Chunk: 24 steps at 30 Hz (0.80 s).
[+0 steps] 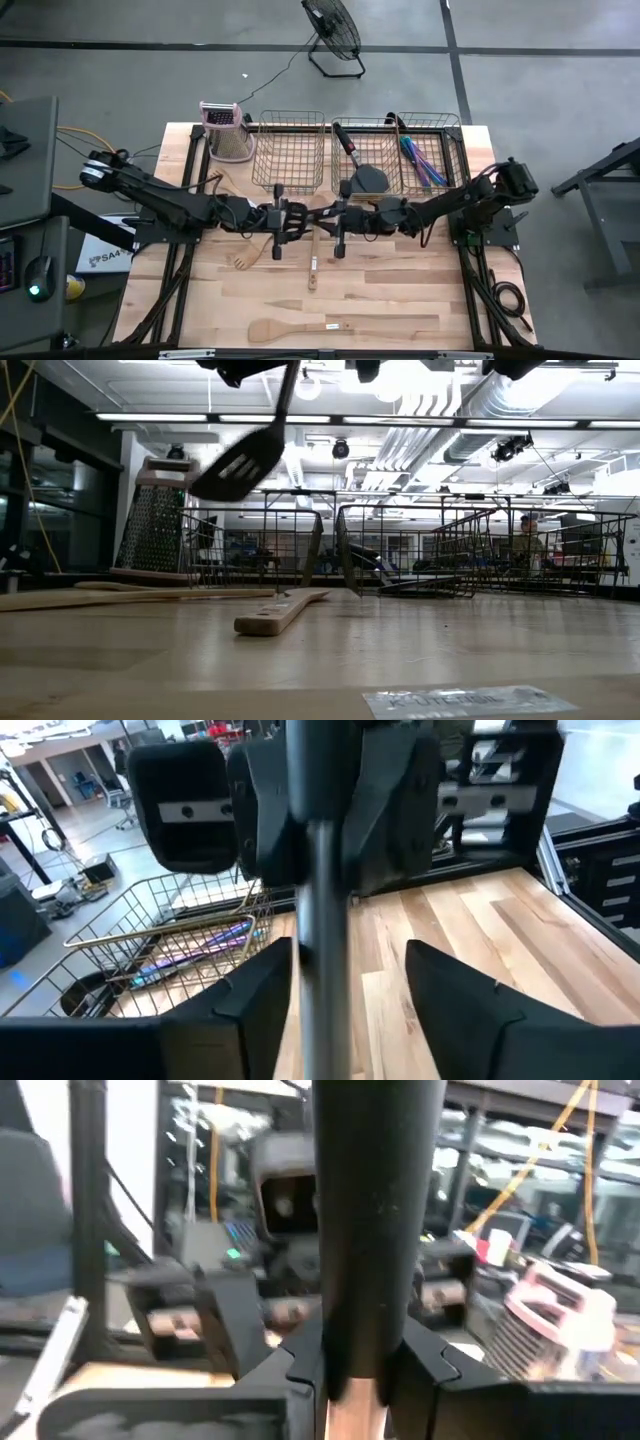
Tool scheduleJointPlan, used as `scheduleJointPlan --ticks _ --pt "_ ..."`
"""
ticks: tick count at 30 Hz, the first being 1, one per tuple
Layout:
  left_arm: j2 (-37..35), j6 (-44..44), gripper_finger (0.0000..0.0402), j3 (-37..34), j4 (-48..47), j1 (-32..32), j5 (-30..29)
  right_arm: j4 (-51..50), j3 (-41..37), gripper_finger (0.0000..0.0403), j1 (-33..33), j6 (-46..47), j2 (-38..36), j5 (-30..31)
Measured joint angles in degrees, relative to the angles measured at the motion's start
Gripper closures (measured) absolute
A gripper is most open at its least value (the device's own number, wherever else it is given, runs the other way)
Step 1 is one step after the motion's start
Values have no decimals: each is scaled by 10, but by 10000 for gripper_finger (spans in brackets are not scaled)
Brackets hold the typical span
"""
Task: Pick & Place Kitchen Items
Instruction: Put the black slotted turner spatula into the middle mesh basket
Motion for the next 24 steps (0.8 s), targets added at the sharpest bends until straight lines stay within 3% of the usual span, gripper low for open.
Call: scheduleJointPlan --ticks 9,20,24 --pt "-29 -2 192 0 -10 0 0 -137 -1 344 1 -4 -86 97" --pt "-44 -64 191 0 -77 0 -1 -263 0 344 -12 -108 -190 338" --pt "-43 -84 191 0 -89 0 -1 -316 0 344 -38 -110 -198 369"
